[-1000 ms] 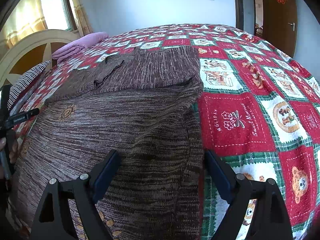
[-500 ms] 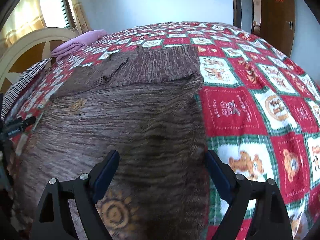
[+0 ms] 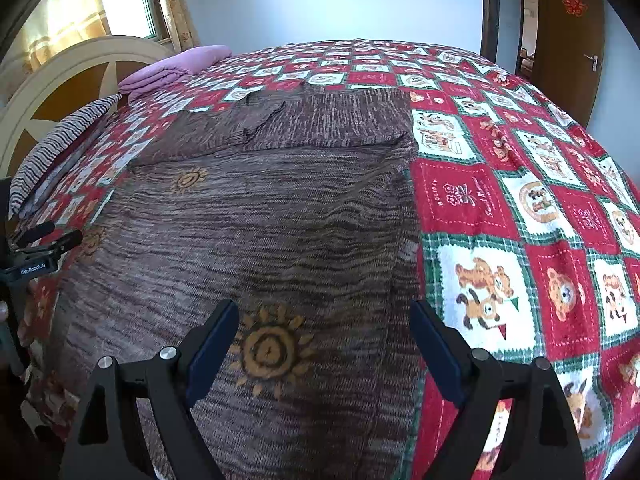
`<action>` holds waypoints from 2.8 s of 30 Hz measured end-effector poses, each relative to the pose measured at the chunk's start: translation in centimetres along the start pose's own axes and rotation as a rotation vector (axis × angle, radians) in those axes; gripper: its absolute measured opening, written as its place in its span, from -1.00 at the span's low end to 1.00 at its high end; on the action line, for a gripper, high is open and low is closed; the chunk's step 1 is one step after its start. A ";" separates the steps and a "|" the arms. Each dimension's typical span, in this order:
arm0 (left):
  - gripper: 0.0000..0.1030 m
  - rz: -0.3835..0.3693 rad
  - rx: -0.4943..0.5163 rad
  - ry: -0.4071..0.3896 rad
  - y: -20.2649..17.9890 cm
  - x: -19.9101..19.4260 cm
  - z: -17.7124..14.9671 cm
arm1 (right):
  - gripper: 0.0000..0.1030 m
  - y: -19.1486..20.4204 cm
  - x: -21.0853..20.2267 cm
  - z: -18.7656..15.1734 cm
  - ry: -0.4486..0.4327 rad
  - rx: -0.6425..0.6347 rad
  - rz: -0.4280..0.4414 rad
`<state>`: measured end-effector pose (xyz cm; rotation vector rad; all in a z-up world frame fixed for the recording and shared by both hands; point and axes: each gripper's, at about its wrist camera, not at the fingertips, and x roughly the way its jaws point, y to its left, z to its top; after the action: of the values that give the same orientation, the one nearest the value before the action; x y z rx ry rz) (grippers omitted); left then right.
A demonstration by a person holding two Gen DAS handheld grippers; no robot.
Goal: Fold small clothes
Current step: 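Lower the left tool to the sweater hem and close on it, then close the right tool on the hem while the left tool holds it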
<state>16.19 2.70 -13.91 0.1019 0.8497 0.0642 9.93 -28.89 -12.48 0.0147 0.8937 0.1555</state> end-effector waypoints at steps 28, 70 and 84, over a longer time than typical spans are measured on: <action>0.71 -0.207 -0.097 0.090 4.0 -5.4 -6.7 | 0.70 2.8 -3.1 -5.0 0.035 -0.113 -0.018; -0.84 -0.413 -0.082 0.165 3.7 -6.5 -9.1 | 0.69 -1.3 -6.6 -7.4 0.021 -0.010 -0.040; -0.84 -0.410 -0.099 0.215 3.1 -4.6 -9.8 | 0.24 -2.6 -5.8 -9.7 0.075 0.101 0.097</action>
<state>5.77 6.00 -16.51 -0.1758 1.0657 -0.2717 -0.82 -32.81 -14.29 0.1467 0.9758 0.2020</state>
